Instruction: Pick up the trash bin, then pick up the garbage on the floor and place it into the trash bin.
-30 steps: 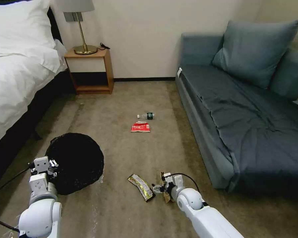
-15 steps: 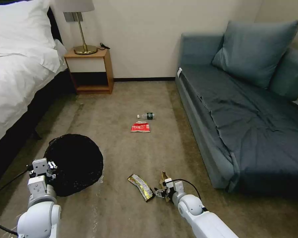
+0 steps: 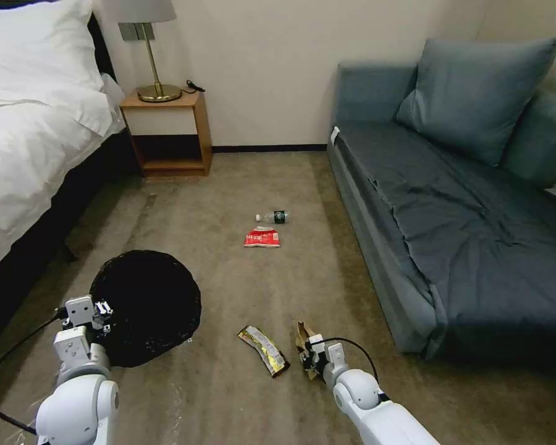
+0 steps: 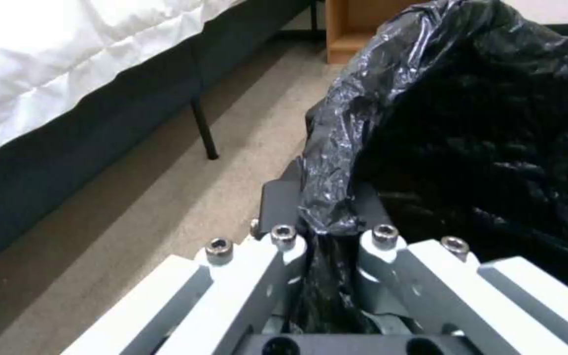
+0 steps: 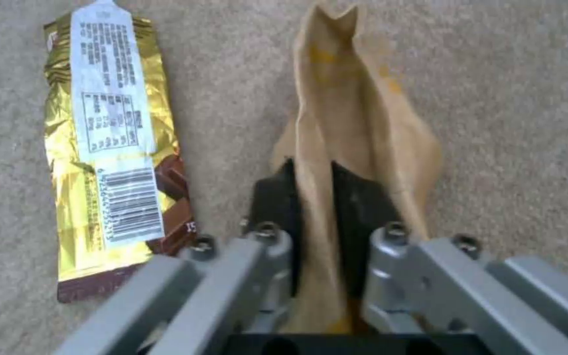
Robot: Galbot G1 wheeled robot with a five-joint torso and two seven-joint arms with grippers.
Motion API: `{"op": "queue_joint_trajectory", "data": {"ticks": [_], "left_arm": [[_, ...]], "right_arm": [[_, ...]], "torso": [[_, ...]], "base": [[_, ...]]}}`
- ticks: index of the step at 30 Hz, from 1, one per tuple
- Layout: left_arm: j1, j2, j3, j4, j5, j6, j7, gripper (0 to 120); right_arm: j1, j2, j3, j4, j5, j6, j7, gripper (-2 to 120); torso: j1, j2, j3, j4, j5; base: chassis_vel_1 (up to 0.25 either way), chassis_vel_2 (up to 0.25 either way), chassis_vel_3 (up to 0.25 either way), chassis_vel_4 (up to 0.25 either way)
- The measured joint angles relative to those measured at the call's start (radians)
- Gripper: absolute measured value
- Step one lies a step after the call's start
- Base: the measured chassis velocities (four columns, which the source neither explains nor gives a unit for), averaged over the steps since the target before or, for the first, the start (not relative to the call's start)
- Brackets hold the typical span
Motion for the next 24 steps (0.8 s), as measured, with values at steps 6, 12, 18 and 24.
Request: {"op": "queue_joint_trajectory", "data": {"ticks": [6,12,18,24], "left_arm": [[0.005,0.0,0.0,-0.003,-0.001,0.0,0.0,4],[0.006,-0.005,0.004,-0.007,-0.001,0.0,-0.001,4],[0.004,-0.011,0.014,-0.008,0.0,0.0,-0.004,4],[0.0,-0.016,0.019,-0.008,-0.026,0.016,-0.009,4]], "right_arm": [[0.015,0.002,-0.006,0.051,-0.015,0.089,0.045,0],[0.103,0.001,-0.055,0.186,0.056,0.107,0.133,0],[0.264,0.02,-0.259,0.321,0.158,0.121,0.265,0],[0.368,0.055,-0.39,0.334,0.177,0.141,0.309,0]], "torso": [[0.0,0.0,0.0,-0.0001,0.0],[0.0,0.0,0.0,0.0001,-0.0001],[0.0,0.0,0.0,0.0002,-0.0002],[0.0,0.0,0.0,0.0003,-0.0003]], "base": [[0.0,0.0,0.0,0.0],[0.0,0.0,0.0,0.0],[0.0,0.0,0.0,0.0],[0.0,0.0,0.0,0.0]]}}
